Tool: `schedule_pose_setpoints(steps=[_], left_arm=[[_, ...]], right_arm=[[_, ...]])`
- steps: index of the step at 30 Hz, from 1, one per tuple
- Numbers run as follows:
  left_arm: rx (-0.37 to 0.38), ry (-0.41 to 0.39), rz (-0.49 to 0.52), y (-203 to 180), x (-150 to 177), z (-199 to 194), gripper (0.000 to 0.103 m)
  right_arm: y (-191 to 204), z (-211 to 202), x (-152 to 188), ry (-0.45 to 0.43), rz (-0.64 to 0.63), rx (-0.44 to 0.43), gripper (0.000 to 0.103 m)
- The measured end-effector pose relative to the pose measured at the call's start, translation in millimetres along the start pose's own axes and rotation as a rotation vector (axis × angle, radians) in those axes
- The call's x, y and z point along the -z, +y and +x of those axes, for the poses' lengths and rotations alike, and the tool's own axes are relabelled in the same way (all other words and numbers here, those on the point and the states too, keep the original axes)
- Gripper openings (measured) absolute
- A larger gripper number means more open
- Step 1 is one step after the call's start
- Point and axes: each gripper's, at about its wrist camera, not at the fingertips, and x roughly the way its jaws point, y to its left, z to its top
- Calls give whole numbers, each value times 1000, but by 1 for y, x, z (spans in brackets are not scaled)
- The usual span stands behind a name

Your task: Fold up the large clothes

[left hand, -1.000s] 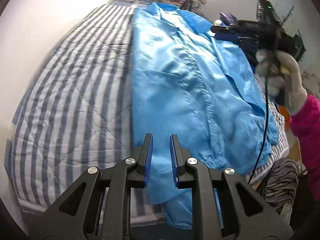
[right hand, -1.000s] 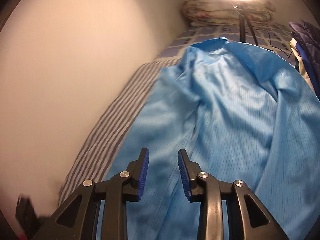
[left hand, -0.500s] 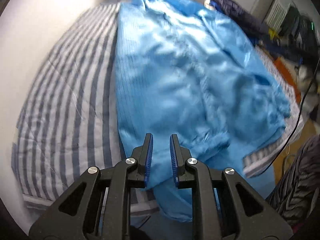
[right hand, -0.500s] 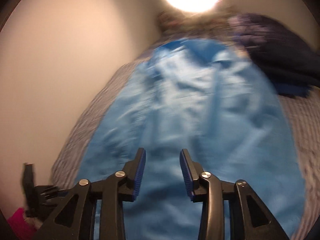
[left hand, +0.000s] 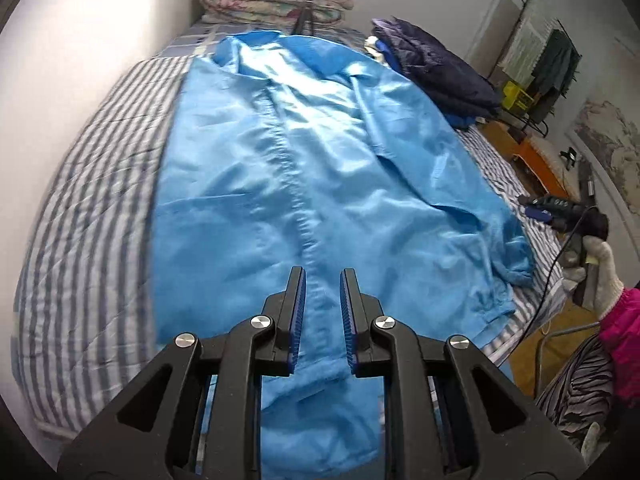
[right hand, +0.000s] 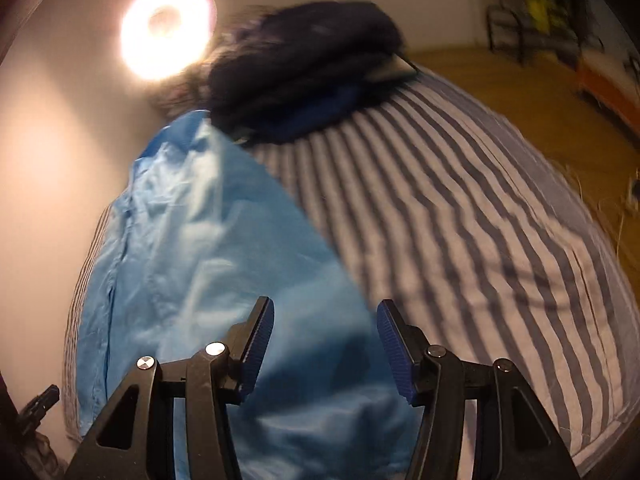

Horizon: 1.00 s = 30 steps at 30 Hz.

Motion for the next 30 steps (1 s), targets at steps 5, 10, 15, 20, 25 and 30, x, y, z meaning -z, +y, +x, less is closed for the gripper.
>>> schedule_pose_setpoints(steps=[5,10,15,20,25,30], left_arm=[[25,22,10,-19,-9,13,16],[42,32,6,-29,-15,20,17],[50,28,14,-37,-19,23,17],[55,30,17,-40,-18,25,17],[55,27,12,-37,-17,24,17],[58,14,-28,-25,-18,19,17]], right_arm=[[-18,15,4,60,10,-22,57],[-15,27,10,109,-32,-7,57],[-2,26,13,131,-85,-25,18],[14,3,12,65,-107,-62,0],[42,-33,10,-49,-146,-56,0],[109,-66,15,-174,-328,-62,0]])
